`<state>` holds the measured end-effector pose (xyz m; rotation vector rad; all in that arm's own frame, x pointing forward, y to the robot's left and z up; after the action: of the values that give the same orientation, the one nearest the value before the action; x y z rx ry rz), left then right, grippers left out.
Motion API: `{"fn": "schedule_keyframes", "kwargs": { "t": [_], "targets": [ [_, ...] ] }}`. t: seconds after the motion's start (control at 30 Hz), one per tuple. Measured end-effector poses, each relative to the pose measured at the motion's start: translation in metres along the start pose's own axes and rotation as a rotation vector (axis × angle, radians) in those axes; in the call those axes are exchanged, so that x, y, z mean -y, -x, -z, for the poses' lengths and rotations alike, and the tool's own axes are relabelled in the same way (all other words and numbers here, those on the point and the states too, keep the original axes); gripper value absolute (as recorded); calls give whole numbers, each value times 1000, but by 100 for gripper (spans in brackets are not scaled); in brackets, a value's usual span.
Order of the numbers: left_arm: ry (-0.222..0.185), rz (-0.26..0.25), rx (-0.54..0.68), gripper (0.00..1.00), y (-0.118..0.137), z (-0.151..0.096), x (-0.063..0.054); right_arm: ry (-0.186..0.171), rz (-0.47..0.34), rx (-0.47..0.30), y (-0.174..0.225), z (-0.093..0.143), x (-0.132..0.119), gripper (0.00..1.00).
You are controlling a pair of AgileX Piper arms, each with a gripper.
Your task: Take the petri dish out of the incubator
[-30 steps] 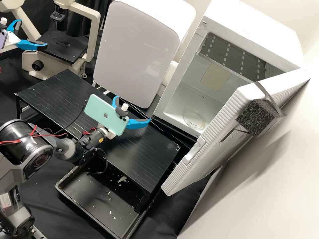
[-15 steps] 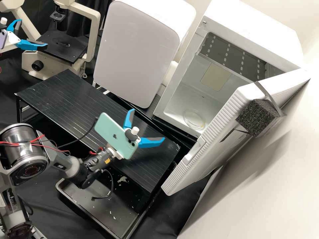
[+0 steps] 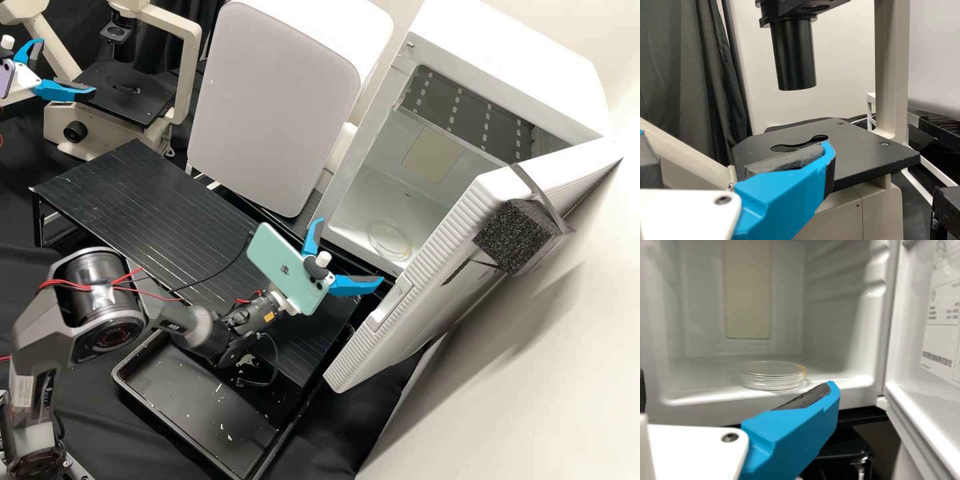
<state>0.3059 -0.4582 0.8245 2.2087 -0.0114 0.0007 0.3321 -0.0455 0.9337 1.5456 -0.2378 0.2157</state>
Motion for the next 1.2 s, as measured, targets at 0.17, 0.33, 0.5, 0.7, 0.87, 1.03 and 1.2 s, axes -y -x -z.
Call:
{"fn": "schedule_keyframes", "kwargs": {
  "t": [0.17,0.33,0.5,0.7,0.87,1.03,1.2],
  "targets": [
    [0,0,0,100,0,0,0,1,2,17,-19,-2,-2,100],
    [0,0,0,100,0,0,0,6,26,24,-38,-1,3,100],
    [0,0,0,100,0,0,0,32,57,51,-57,-3,7,100],
    [0,0,0,100,0,0,0,44,43,64,-70,-7,7,100],
    [0,0,0,100,0,0,0,50,40,65,-77,-10,8,100],
    [0,0,0,100,0,0,0,54,31,75,-86,-17,5,100],
    [0,0,0,100,0,0,0,17,32,106,-93,-26,0,100]
  ]
}}
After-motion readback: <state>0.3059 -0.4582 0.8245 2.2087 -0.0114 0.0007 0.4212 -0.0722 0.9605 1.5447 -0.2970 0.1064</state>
